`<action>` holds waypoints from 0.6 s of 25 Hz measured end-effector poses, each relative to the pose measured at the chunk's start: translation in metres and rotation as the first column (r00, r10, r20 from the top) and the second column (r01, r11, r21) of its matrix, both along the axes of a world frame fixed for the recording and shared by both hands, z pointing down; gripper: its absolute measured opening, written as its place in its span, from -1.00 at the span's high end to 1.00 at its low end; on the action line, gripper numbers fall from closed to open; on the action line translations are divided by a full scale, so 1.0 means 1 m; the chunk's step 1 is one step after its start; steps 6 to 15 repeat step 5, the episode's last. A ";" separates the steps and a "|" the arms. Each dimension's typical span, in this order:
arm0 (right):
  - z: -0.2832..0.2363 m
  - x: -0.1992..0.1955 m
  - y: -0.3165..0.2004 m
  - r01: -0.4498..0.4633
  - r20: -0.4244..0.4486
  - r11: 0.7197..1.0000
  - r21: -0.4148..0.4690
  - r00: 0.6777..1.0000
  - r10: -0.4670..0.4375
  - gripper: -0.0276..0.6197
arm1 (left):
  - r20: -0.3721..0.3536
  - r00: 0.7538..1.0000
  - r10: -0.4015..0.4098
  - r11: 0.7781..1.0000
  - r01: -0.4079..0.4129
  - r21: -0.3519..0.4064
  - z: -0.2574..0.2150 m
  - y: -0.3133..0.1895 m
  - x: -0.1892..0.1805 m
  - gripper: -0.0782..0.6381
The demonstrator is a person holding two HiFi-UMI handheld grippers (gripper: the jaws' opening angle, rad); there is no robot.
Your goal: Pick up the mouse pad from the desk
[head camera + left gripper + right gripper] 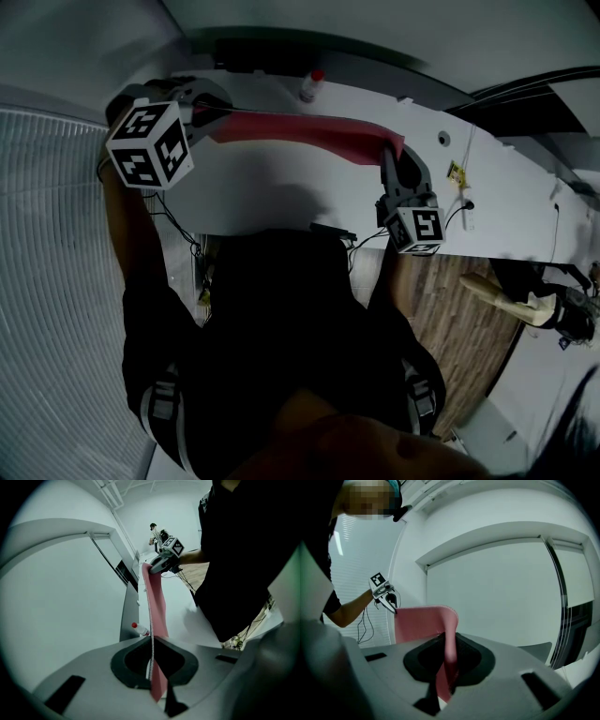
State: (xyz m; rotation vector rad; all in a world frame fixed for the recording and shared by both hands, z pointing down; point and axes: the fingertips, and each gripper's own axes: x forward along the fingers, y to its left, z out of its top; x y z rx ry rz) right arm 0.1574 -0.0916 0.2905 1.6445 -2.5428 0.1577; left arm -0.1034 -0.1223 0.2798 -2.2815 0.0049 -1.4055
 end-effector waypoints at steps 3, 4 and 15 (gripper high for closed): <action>0.001 0.001 0.000 -0.001 0.006 1.000 0.001 1.000 0.001 0.80 | 0.001 1.000 0.001 1.000 -0.001 0.005 0.000 0.000 0.000 0.74; 0.001 0.001 0.000 -0.001 0.007 1.000 0.002 1.000 0.001 0.80 | 0.001 1.000 0.001 1.000 -0.001 0.006 0.000 0.000 0.001 0.74; 0.002 0.001 0.000 -0.001 0.008 1.000 0.002 1.000 0.001 0.80 | 0.001 1.000 0.002 1.000 -0.002 0.007 0.000 0.000 0.001 0.74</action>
